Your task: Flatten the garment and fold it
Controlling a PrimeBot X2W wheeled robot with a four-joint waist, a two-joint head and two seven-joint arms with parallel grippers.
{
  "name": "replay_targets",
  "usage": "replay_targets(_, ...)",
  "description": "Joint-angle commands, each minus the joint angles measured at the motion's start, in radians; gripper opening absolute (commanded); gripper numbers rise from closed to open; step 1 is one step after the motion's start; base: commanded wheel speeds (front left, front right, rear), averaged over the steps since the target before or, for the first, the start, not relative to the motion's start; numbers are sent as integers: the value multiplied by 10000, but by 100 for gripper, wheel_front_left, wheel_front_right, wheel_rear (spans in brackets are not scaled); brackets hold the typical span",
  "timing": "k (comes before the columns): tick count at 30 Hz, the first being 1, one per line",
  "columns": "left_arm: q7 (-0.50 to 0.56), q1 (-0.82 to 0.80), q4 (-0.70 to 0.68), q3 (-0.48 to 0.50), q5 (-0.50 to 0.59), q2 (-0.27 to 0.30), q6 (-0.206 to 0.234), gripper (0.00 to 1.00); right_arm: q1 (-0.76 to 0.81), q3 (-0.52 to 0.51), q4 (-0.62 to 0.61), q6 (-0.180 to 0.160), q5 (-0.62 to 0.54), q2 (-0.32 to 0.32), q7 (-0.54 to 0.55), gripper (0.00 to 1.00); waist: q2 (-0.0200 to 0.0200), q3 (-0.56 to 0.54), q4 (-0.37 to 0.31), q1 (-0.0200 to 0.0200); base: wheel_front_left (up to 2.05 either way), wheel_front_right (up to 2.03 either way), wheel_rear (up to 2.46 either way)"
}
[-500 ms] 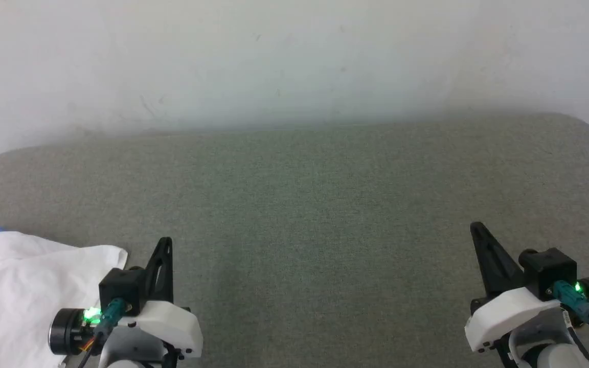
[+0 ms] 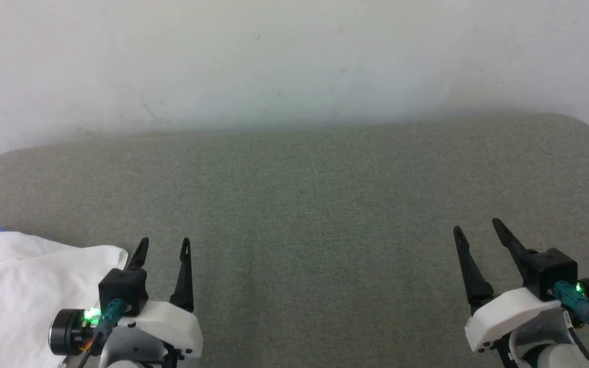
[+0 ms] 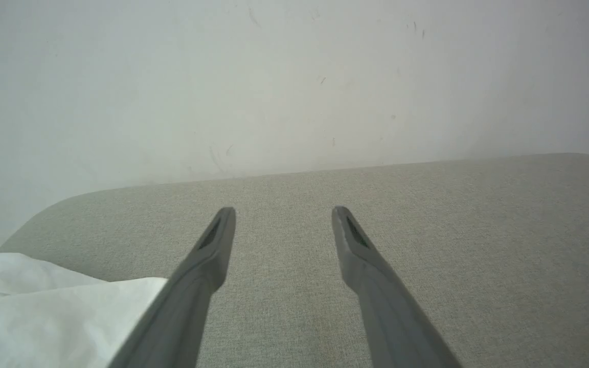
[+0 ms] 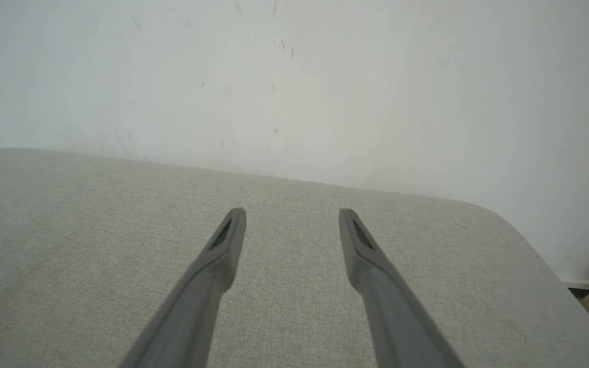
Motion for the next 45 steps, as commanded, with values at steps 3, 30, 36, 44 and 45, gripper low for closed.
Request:
replay_targets(3, -155, -12, 20, -29, -214, -3, -21, 100, 95, -34, 31, -1, 175, 3, -149, 100, 0, -38, 39, 0, 0, 0, 0)
replay_targets(30, -698, 207, 76, 220, -945, -8, -47, 100, 464, -29, -50, -3, 651, 11, -613, 100, 0, -343, 1344, 0, 0, 0, 0)
replay_targets(36, -823, 211, 118, 333, -1052, -9, -86, 100, 473, 52, -37, -3, 649, 13, -669, 100, 0, -315, 1866, 0, 0, 0, 0)
replay_targets(44, -990, 193, 141, 508, -1242, -10, -103, 100, 440, 221, 62, -4, 709, 16, -776, 100, 0, -249, 2589, 0, 0, 0, 0)
replay_targets(45, -1011, 197, 146, 524, -1265, -11, -106, 100, 431, 245, 72, -4, 712, 16, -793, 100, 0, -243, 2657, 0, 0, 0, 0)
